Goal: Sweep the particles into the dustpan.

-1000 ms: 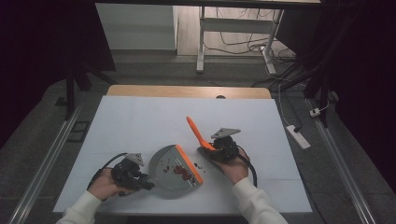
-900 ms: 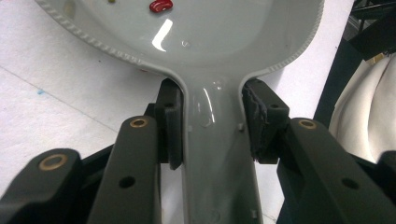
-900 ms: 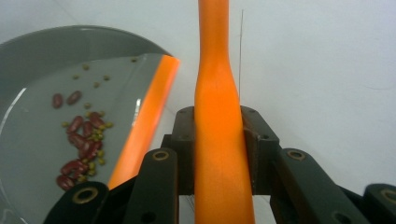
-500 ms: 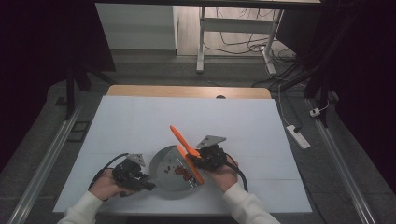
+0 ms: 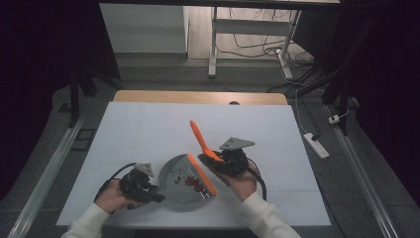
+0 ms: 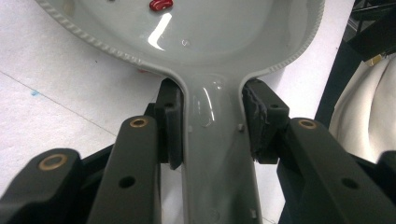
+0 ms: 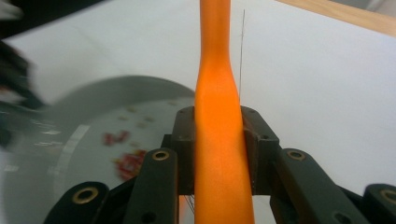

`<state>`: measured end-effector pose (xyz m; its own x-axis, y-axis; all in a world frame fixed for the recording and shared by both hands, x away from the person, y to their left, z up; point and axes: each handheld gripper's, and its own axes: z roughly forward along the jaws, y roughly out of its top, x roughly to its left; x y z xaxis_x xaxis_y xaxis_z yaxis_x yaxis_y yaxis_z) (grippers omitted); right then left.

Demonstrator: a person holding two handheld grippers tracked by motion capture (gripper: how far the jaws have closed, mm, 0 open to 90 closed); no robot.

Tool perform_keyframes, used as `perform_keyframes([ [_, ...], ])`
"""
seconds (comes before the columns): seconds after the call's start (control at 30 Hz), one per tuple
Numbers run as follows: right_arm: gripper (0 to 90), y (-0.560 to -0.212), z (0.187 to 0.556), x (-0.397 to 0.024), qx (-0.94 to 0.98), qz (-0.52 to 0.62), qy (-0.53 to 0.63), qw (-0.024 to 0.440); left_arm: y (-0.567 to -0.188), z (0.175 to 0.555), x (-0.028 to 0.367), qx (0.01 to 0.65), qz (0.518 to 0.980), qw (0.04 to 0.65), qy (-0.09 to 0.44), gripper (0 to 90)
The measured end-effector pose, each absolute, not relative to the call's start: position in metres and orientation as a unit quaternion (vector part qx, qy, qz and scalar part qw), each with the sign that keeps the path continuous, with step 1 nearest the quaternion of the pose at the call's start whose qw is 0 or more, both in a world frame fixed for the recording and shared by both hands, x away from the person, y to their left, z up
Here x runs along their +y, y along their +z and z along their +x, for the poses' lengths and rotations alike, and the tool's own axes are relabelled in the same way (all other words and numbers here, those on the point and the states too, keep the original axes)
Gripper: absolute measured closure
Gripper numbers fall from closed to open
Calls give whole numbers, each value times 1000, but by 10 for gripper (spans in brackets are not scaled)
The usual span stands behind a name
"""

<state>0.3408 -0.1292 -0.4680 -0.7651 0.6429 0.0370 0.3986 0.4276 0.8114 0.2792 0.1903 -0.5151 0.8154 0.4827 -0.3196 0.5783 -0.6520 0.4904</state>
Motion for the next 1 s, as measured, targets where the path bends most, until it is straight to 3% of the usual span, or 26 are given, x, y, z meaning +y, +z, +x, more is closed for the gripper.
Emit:
perform_keyframes([
  [0.3,700,-489,348,-127,851,321,396,124,-516,279,190,294,905,298,-76,619],
  [0.43,699,-490,337,-112,861,300,389,130,-516,279,189,294,905,298,-75,619],
  [0.8,700,-488,319,-90,848,288,440,68,-517,279,189,295,904,300,-77,619],
  [1.0,700,-476,323,-101,828,298,471,66,-517,279,190,293,903,304,-76,619],
])
